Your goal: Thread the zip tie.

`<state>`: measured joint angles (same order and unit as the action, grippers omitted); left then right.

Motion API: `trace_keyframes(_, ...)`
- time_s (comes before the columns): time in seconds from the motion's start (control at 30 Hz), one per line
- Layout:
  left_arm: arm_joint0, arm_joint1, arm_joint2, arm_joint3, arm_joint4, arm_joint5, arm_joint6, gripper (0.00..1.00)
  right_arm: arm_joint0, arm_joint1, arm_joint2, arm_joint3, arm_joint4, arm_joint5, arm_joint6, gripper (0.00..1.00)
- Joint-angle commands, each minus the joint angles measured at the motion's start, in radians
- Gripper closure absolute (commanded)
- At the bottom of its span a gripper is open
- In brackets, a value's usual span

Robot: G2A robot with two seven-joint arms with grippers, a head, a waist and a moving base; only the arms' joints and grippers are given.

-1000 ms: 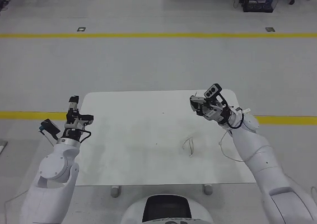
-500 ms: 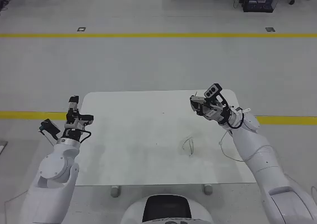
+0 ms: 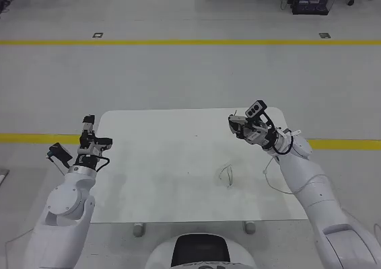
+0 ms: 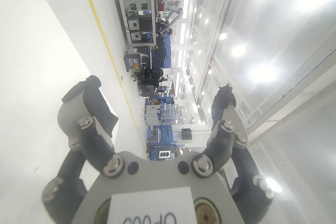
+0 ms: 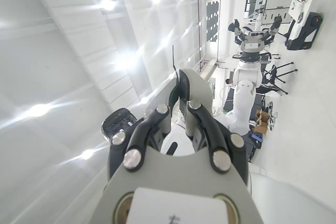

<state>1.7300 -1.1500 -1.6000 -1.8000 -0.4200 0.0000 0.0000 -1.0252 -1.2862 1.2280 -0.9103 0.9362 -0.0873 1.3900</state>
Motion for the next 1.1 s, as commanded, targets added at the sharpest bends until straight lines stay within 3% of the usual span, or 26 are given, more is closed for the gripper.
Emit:
trace_keyframes(0.0, 0.0, 0.0, 0.0, 0.0, 0.0, 0.0, 0.0, 0.0, 0.0, 0.0, 0.0, 0.0, 0.0, 0.0, 0.0, 1.0)
trace_keyframes(0.63, 0.0, 0.0, 0.0, 0.0, 0.0, 0.0, 0.0, 0.0, 0.0, 0.0, 0.0, 0.0, 0.0, 0.0, 0.0, 1.0)
trace_keyframes(0.8, 0.0, 0.0, 0.0, 0.0, 0.0, 0.0, 0.0, 0.0, -0.018, 0.014, 0.011, -0.052, -0.122, -0.085, -0.04, 1.0)
trace_keyframes(0.87, 0.0, 0.0, 0.0, 0.0, 0.0, 0.0, 0.0, 0.0, -0.02, 0.02, 0.011, -0.059, -0.198, -0.161, -0.052, 1.0)
trace_keyframes(1.0, 0.0, 0.0, 0.0, 0.0, 0.0, 0.0, 0.0, 0.0, -0.039, 0.017, 0.003, -0.075, -0.228, -0.252, -0.105, 1.0)
trace_keyframes(1.07, 0.0, 0.0, 0.0, 0.0, 0.0, 0.0, 0.0, 0.0, -0.05, 0.014, 0.003, -0.103, -0.245, -0.253, -0.131, 1.0)
